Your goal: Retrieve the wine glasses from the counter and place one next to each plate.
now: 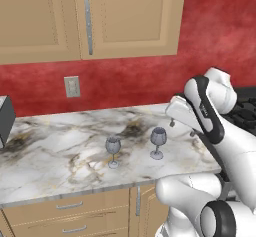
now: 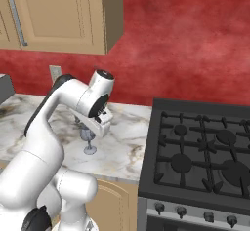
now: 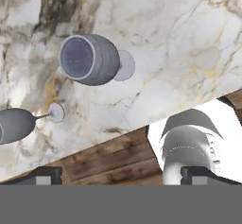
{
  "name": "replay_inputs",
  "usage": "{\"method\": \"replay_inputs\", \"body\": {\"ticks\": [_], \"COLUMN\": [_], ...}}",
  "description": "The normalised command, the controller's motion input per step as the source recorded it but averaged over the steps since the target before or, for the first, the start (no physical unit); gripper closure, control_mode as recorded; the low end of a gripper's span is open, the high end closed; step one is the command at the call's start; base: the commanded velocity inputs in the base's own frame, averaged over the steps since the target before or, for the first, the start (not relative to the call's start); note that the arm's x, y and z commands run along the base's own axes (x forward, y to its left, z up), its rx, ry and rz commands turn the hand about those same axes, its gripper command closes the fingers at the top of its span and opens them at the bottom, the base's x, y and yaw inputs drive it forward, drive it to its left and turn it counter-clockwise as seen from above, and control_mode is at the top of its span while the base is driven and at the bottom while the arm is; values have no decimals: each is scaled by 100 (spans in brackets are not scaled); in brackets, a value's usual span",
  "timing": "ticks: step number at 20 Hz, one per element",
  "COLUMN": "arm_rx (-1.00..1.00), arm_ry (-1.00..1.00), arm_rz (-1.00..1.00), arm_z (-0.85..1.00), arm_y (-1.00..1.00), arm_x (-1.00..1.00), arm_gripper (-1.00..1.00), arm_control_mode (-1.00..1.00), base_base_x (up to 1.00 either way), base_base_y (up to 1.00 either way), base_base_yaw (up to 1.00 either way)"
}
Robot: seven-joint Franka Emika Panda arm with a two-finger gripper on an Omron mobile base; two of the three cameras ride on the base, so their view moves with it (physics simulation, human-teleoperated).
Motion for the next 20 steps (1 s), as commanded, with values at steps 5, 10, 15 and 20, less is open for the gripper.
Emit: {"method": "replay_inputs", "body": {"ticks": [5, 10, 15, 20], "arm_rx": [11, 22, 38, 40], "arm_ry": [1, 0, 11, 22], "arm_rz": [-21, -25, -20, -8], "arm_z": [-26, -37, -30, -12], "arm_y": [-17, -14, -14, -17], "arm_x": [4, 1, 8, 21], "arm_gripper": [-100, -100, -100, -100], "arm_control_mode": [-100, -100, -100, -100], "base_base_x": [0, 0, 0, 0], "base_base_y": [0, 0, 0, 0], "base_base_yaw": [0, 0, 0, 0]}}
